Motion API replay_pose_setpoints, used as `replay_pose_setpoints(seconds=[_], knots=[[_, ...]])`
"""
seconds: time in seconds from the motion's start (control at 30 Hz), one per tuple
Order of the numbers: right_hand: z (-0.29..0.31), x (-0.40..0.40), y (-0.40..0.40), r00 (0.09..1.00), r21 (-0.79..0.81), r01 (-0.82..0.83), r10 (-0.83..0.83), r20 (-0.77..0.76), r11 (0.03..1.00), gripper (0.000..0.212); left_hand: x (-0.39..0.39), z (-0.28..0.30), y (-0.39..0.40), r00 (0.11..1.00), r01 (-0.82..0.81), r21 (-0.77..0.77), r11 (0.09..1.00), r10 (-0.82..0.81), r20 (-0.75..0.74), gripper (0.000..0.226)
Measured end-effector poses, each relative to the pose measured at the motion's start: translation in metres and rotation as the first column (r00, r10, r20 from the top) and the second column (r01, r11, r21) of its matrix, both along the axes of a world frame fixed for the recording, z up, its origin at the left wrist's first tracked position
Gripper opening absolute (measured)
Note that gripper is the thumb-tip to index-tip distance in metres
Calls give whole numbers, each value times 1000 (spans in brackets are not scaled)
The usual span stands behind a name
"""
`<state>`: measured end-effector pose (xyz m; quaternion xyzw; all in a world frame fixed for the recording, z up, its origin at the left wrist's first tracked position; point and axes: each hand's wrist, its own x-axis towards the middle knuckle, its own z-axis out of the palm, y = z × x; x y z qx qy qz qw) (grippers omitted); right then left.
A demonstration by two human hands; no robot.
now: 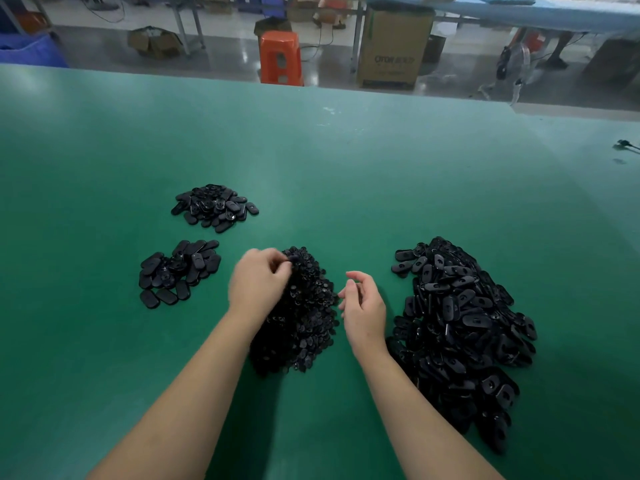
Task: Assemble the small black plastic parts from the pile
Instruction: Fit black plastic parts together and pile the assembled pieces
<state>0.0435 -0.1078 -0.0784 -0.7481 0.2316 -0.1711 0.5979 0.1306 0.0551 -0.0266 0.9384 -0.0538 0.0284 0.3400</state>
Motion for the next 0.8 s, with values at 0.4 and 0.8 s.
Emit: replay_pose_setpoints(seconds=[0.4, 0.8], knots=[[5, -2, 4, 1000, -64, -4, 2, -30, 998, 13, 7, -36, 94, 925, -378, -8, 926, 378, 40, 29], [7, -3, 6, 998, -105, -25, 18, -63, 994, 14, 29, -49, 57, 988, -24, 247, 969, -15, 157, 25]])
